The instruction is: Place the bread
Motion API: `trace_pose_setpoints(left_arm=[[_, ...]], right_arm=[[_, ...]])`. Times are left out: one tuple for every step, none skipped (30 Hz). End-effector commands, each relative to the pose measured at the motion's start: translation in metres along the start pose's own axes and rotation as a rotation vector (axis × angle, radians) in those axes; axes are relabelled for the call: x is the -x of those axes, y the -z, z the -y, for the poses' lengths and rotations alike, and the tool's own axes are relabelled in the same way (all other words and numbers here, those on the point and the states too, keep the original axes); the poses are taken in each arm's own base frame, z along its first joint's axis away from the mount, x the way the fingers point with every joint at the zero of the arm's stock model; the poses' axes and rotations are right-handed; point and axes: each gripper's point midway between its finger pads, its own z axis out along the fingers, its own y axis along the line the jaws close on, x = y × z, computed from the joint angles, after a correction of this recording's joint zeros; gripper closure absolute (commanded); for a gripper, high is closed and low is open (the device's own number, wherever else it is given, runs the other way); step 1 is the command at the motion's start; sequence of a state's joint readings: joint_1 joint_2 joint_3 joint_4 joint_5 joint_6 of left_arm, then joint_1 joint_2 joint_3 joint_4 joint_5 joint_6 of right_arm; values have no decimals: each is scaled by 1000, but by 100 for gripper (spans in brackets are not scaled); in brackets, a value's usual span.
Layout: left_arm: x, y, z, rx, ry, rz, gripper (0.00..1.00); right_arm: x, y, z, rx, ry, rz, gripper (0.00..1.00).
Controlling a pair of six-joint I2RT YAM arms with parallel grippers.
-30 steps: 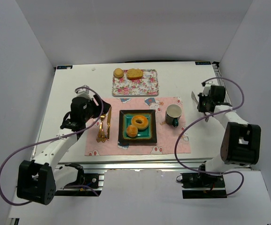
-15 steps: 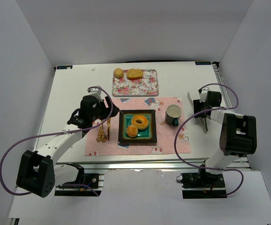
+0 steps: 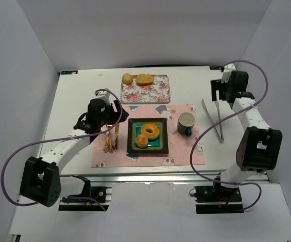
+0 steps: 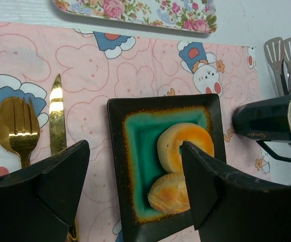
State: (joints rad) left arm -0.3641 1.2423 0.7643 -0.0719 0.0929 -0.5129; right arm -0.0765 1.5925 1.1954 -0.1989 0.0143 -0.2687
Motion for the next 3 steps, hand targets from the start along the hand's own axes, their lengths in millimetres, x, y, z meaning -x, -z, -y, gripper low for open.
trace_pose_setpoints(left_arm=[[15,-1,11,-26,-14,38,17],[15,-1,10,-25,-10,39,18],[15,-1,9,-22,-11,44,22]], right_arm=[[49,15,-3,-21,1,70,11],[69,20,-5,-18,9,114,11],[81,23,-18,35,29,147,11]])
